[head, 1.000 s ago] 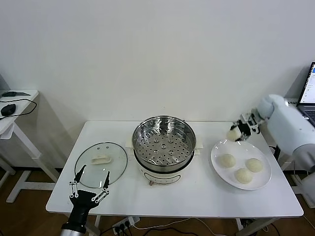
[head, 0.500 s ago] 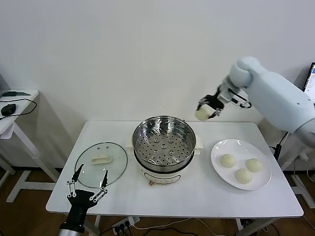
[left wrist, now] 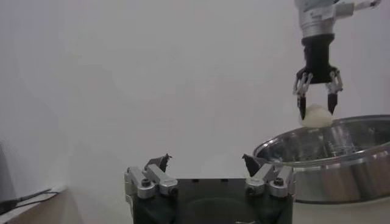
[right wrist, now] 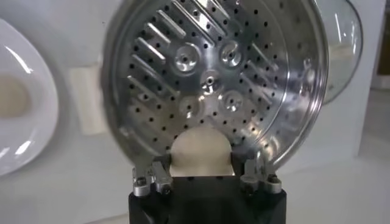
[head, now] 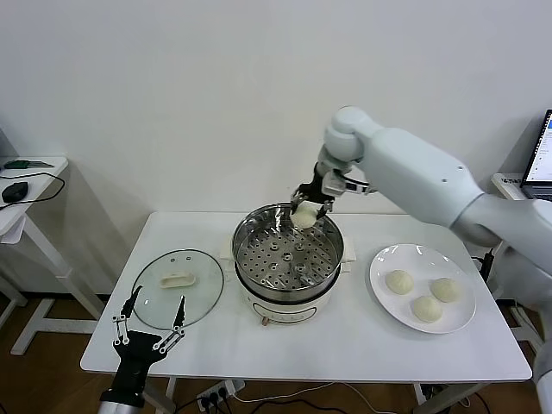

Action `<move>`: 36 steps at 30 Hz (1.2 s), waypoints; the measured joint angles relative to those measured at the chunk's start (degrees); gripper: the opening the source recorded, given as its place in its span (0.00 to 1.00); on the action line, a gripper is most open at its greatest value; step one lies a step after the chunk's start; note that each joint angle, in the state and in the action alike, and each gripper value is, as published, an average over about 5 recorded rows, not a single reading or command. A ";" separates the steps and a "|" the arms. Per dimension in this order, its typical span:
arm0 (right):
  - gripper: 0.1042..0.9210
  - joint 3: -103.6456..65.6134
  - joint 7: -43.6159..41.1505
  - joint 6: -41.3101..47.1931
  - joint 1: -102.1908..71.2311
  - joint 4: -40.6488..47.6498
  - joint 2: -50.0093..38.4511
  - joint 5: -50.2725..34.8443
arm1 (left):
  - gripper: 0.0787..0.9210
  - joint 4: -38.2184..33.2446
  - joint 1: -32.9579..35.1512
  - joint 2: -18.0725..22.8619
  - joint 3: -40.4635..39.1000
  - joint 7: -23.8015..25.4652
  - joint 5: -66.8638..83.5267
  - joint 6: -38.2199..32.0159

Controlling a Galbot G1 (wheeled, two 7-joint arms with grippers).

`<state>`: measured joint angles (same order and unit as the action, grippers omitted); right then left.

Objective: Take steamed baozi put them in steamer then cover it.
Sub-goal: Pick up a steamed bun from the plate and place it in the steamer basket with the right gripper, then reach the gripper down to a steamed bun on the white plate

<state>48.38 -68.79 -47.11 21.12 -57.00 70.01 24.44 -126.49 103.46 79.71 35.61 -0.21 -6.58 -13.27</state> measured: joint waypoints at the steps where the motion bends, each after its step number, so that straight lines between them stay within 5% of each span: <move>1: 0.68 -0.03 0.16 -0.07 -0.30 0.66 0.76 0.60 | 0.88 0.00 -0.01 -0.01 0.04 -0.02 0.03 -0.01; 17: 0.71 -1.17 2.65 -0.10 -4.18 11.38 9.87 8.09 | 0.88 0.11 -0.24 -0.15 0.71 -0.20 0.59 -0.20; 23: 0.81 -1.19 3.60 -0.09 -4.86 13.61 11.65 9.87 | 0.88 0.13 -0.26 -0.14 0.92 -0.34 0.80 -0.35; 36: 0.88 -0.77 1.05 -0.08 -1.57 5.96 6.50 3.73 | 0.88 -0.12 -0.60 -0.13 0.84 -0.45 0.97 -0.13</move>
<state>47.61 -67.75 -47.20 19.55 -51.04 76.51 28.16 -126.61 102.86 79.58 36.45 -0.66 -5.62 -13.40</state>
